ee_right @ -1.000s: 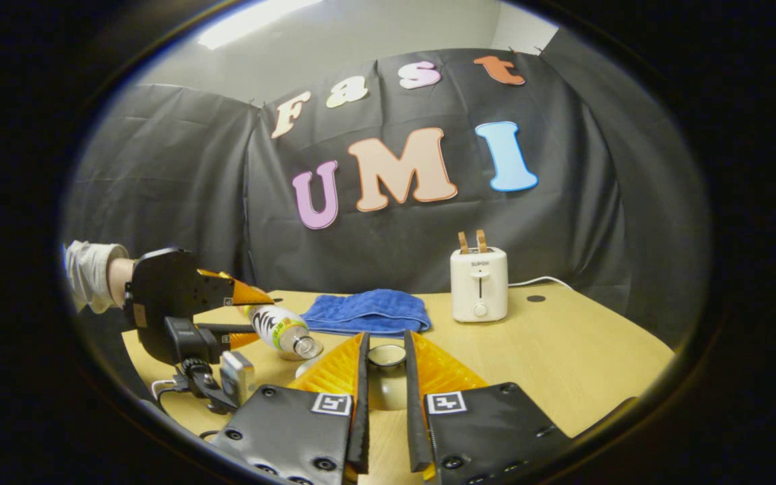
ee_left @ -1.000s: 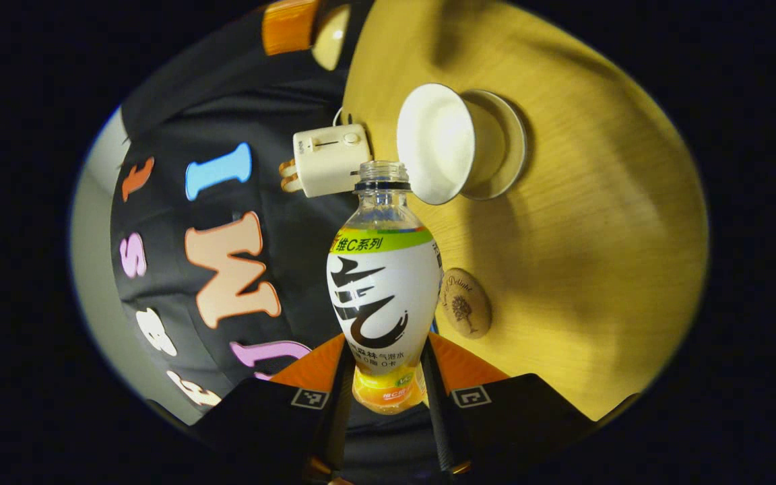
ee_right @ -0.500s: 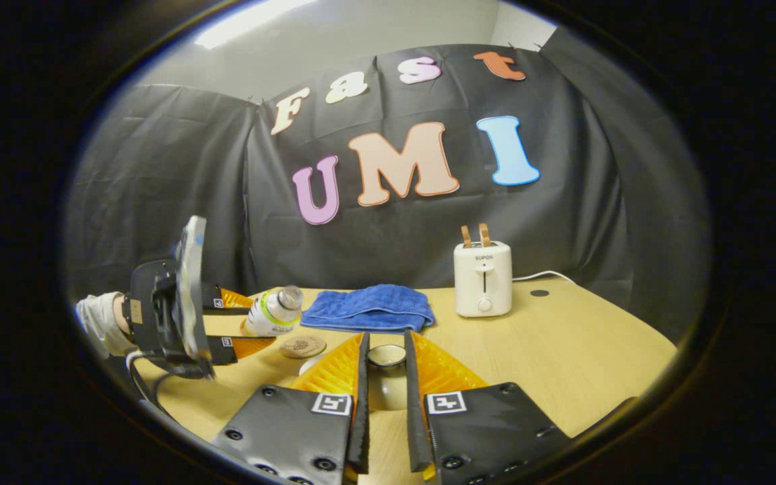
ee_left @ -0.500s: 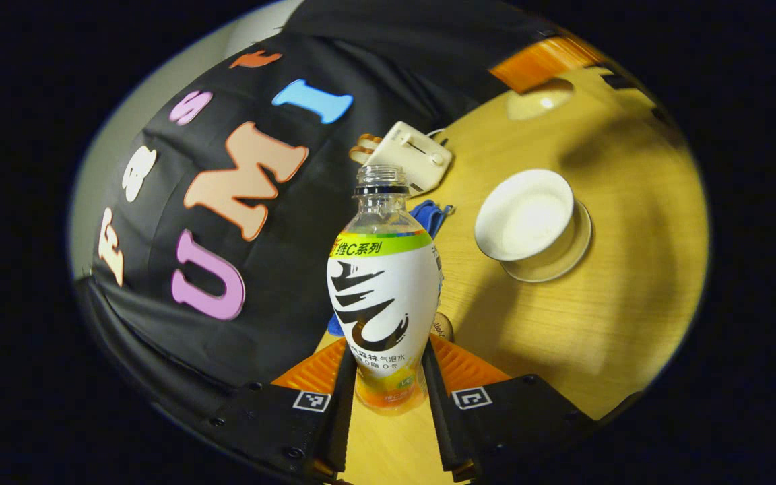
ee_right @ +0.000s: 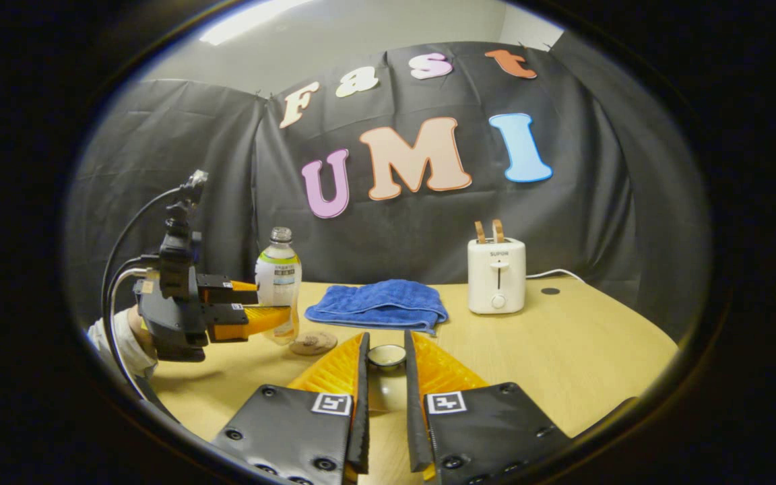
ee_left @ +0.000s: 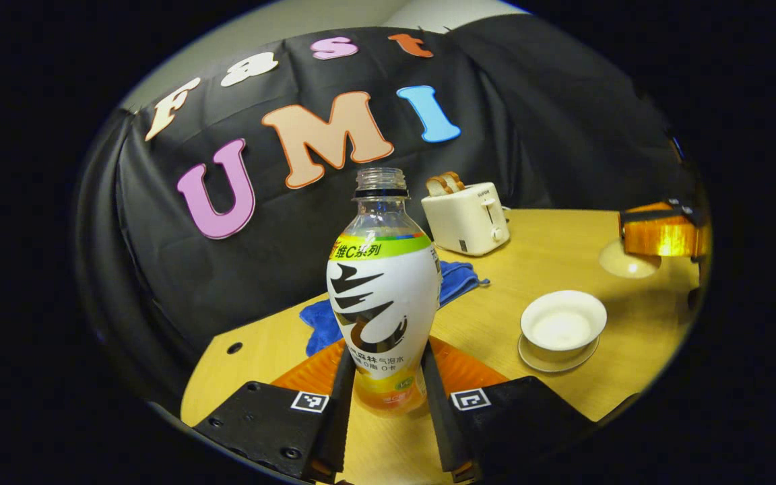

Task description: Open the teacup lid with one hand, grasp the water bottle and pour water into the teacup with the other hand; after pouring, place the water bottle on the coaster and then close the teacup lid.

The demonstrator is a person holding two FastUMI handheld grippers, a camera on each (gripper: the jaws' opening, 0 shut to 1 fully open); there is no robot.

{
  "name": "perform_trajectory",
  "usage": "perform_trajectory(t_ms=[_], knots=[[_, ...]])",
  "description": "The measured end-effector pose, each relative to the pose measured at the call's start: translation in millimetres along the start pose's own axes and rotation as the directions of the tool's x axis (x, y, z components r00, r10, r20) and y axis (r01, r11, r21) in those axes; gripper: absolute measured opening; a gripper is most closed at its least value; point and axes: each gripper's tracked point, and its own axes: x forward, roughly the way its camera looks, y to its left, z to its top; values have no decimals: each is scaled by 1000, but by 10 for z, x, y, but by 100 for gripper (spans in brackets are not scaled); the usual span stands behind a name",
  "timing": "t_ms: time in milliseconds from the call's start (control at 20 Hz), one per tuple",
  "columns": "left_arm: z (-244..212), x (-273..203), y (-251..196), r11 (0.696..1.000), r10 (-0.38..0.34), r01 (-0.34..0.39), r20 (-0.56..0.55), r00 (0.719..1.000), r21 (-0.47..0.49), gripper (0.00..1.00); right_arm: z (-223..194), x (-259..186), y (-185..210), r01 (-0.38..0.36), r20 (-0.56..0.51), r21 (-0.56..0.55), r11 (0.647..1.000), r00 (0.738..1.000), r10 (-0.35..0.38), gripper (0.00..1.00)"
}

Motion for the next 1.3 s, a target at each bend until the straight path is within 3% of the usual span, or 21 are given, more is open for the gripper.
perform_trajectory(t_ms=[200, 450, 800, 1300], knots=[[-16, 130, 21, 989, -12, 16, 27, 1000, -146, 50, -35, 12, 45, -7, -11, -13, 1000, 1000, 7, 25], [-82, 320, 106, 973, 23, -15, 32, 999, -230, 49, -67, 24, 68, -10, -20, -12, 1000, 1000, 10, 27], [-177, 488, 80, 961, 36, -27, 28, 999, -275, 51, -93, 38, 52, -7, -28, -9, 1000, 1000, 7, 25], [-212, 434, 128, 957, 57, -48, 25, 998, -285, 64, -140, 105, 146, -24, -36, -8, 1000, 999, 24, 25]])
